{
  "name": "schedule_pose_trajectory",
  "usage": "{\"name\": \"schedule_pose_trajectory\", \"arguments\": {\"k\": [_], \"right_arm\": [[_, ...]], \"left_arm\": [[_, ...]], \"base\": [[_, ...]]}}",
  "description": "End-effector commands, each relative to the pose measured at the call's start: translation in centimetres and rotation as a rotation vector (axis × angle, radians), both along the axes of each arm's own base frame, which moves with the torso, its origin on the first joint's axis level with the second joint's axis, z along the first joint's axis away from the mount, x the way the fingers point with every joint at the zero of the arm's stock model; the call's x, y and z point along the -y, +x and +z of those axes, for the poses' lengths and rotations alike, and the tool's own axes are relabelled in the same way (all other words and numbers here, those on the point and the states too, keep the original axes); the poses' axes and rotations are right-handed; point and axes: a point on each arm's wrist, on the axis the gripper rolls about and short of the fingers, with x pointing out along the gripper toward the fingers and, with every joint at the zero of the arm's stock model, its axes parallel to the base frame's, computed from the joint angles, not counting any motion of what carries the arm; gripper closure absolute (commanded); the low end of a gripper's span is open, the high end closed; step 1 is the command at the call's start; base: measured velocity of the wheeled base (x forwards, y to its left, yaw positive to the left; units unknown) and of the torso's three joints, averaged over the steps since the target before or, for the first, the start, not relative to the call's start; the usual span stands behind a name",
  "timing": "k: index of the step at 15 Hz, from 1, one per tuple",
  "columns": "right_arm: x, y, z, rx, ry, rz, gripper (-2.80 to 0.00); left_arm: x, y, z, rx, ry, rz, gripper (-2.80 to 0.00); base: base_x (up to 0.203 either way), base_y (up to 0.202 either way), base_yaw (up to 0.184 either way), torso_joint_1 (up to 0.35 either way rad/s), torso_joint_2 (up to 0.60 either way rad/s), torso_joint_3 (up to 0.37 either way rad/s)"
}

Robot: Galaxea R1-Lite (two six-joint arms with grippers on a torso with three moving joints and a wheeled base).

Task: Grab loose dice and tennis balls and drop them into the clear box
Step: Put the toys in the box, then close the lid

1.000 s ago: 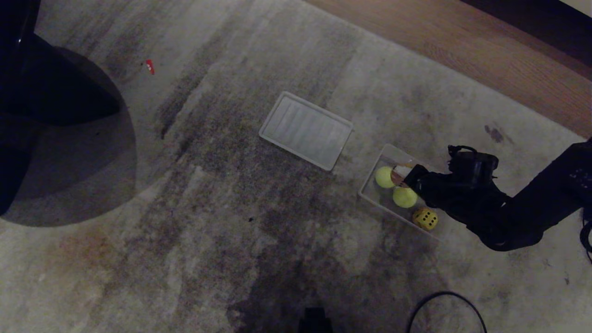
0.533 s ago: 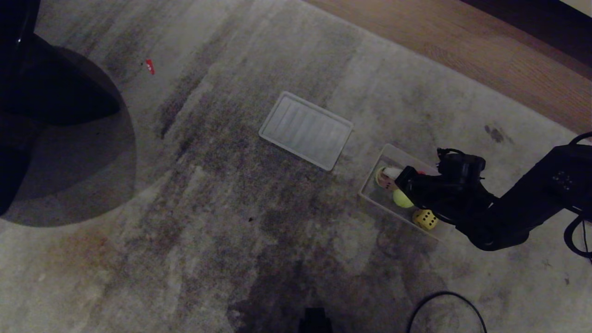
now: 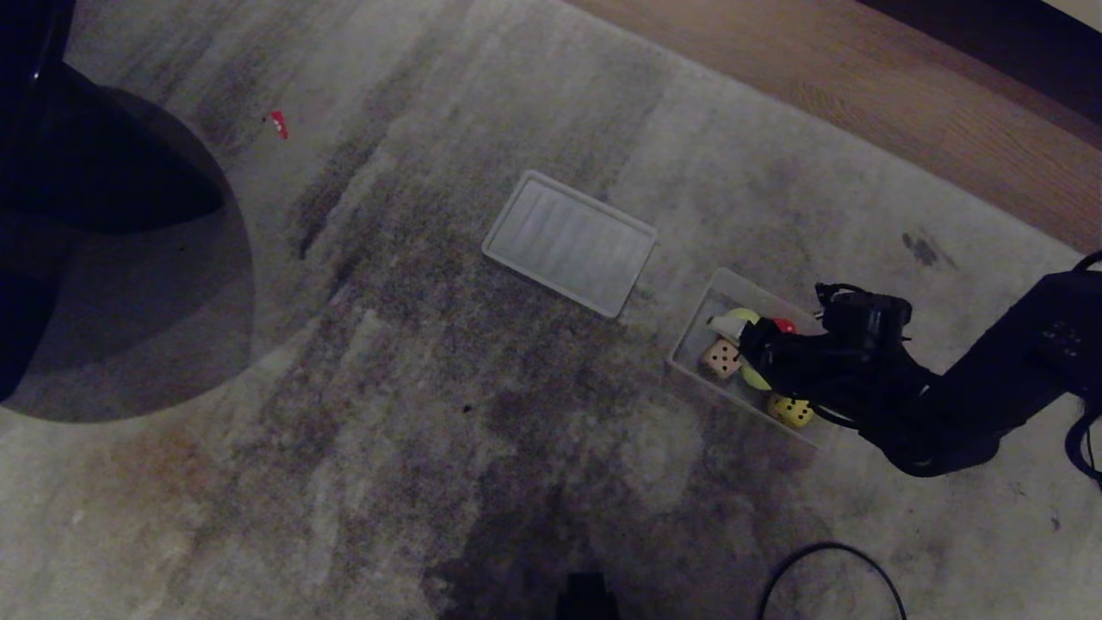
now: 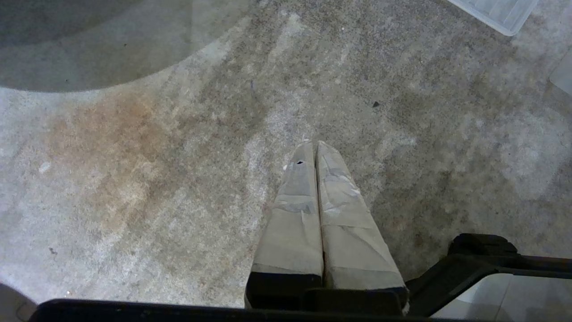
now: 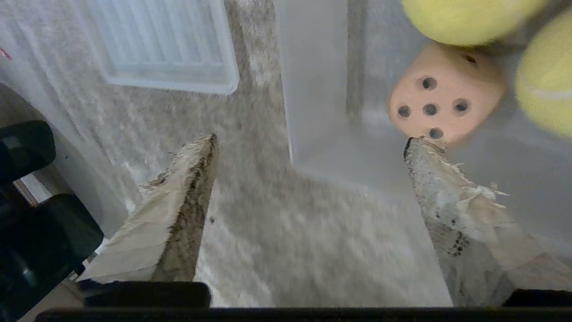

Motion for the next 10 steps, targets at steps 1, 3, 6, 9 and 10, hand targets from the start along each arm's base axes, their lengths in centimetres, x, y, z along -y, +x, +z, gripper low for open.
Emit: {"name": "schedule_pose_trajectory", "arguments": {"k": [1, 3, 6, 9, 10], "right_arm": [[1.1, -3.2, 3.3, 0.048, 0.012, -0.01, -2.8], [2.1, -6.7, 5.9, 0.086, 0.018, -0.024, -2.8], [3.0, -13.6, 9.4, 0.158, 0.013, -0.015, 0.0], [3.7, -20.7, 8.9, 0.115, -0.094, 0.022, 0.0], [4.0, -22.9, 8.2, 0.103, -0.133, 0.029, 0.0]], "left_arm": [[0.0, 0.0, 0.0, -0.003, -0.001, -0.001, 0.0], [0.0, 0.0, 0.0, -0.003, -0.001, 0.001, 0.0], [0.0, 0.0, 0.0, -0.003, -0.001, 0.001, 0.0], [0.0, 0.0, 0.0, -0.003, -0.001, 0.0, 0.0], [0.0, 0.0, 0.0, -0.003, -0.001, 0.001, 0.0]], "base": [[0.0, 0.0, 0.0, 0.0, 0.0, 0.0], [0.0, 0.0, 0.0, 0.0, 0.0, 0.0], [0.0, 0.0, 0.0, 0.0, 0.0, 0.0], [0.0, 0.0, 0.0, 0.0, 0.0, 0.0], [0.0, 0.0, 0.0, 0.0, 0.0, 0.0]]}}
